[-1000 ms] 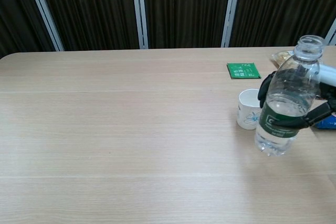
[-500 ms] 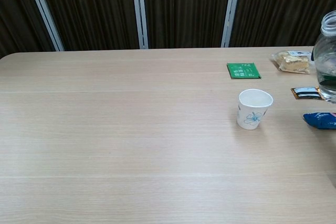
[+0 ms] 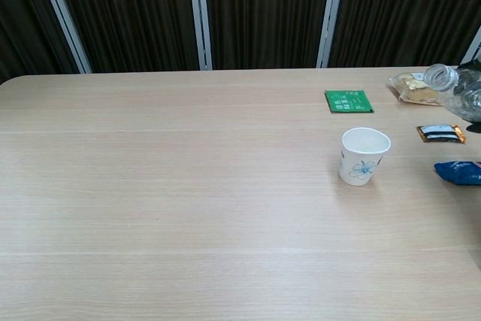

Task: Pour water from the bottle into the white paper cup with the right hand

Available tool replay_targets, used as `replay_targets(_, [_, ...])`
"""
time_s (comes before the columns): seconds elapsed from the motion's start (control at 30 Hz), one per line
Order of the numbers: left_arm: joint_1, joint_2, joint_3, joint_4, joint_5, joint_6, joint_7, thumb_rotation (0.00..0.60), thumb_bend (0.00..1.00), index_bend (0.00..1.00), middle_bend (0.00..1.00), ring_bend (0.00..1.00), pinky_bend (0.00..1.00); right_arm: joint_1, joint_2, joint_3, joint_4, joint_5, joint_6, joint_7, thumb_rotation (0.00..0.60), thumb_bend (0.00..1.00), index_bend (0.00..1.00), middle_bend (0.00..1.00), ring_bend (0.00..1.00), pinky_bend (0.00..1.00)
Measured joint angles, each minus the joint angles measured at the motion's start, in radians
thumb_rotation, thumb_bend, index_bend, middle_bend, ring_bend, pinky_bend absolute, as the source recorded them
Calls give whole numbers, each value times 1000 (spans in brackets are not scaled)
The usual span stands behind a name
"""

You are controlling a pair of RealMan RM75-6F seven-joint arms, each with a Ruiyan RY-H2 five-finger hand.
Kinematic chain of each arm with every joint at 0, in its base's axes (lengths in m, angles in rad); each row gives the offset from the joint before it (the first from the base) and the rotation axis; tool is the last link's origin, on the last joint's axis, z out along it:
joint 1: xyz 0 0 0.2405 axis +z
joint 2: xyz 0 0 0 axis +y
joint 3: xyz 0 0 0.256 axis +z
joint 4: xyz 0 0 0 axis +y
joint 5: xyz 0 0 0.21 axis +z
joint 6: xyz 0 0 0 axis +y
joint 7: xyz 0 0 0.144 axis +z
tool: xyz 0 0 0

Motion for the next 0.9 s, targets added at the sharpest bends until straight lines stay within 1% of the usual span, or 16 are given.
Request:
replay_targets(0.2, [-4, -4, -5, 2, -15, -10, 6, 600, 0, 0, 0, 0, 0, 25, -76, 3, 76, 24, -9, -98, 600, 565, 439, 571, 489, 464])
replay_targets(0.37, [-8, -7, -7, 3, -24, -18, 13, 600, 0, 0, 0, 0, 0, 43, -120, 10, 105, 39, -12, -159, 600, 565, 439, 571, 489, 464])
replay_targets(0.67, [-9, -6, -11, 5, -34, -23, 8, 600, 0, 0, 0, 0, 0, 65, -154, 25, 133, 69, -15, -249, 600, 564, 447, 573, 494, 469])
replay_targets(0.9, [-9, -1, -10, -1, -33, -21, -2, 600, 0, 0, 0, 0, 0, 67, -173, 28, 163, 76, -10, -269, 600, 565, 448, 576, 497, 470])
